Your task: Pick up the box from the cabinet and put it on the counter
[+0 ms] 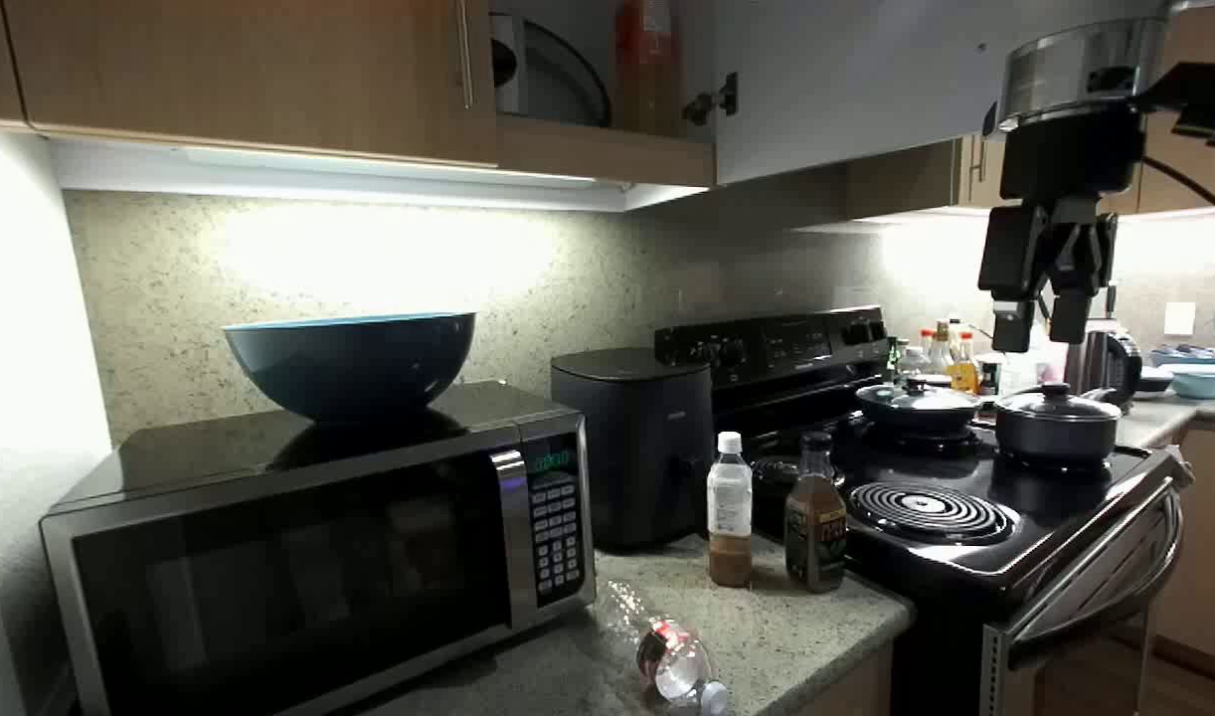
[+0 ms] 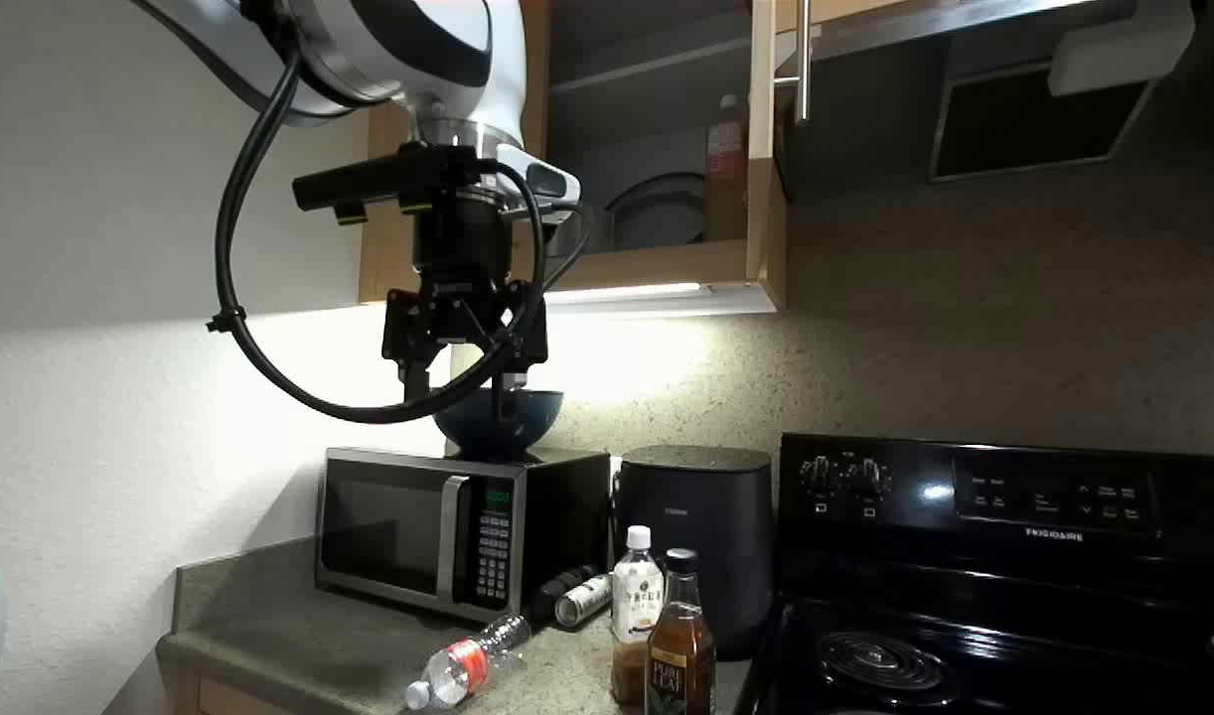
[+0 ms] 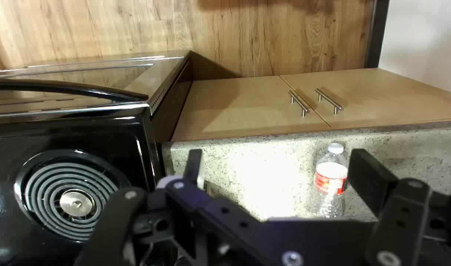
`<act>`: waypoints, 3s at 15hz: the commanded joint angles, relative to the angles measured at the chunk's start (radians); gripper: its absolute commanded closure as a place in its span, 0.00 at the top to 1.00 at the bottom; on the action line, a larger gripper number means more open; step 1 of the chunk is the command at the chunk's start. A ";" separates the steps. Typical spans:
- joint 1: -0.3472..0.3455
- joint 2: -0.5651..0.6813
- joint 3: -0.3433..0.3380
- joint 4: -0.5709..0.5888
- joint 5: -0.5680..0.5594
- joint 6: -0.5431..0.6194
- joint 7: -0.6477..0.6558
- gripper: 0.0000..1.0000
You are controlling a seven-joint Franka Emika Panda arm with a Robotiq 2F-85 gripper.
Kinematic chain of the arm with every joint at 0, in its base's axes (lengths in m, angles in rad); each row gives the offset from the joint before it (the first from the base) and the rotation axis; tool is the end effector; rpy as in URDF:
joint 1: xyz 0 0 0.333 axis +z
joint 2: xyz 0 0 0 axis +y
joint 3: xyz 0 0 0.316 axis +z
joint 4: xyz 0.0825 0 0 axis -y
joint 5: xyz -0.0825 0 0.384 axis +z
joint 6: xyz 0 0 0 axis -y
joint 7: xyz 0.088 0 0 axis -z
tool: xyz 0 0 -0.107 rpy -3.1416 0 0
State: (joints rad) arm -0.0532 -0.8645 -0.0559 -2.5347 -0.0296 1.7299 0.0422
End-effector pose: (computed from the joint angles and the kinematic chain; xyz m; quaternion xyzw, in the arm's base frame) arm 0.2956 -0.0382 0.5428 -0.9975 0.0645 -0.0296 0.0059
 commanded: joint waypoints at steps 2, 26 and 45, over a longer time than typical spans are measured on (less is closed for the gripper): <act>-0.006 0.001 0.004 0.003 0.004 -0.002 -0.004 1.00; -0.006 0.001 0.004 0.003 0.004 -0.002 -0.004 1.00; 0.027 0.269 0.137 0.333 -0.134 0.086 0.018 1.00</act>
State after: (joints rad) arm -0.0448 -0.5964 0.0940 -2.2040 -0.1555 1.8203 0.0521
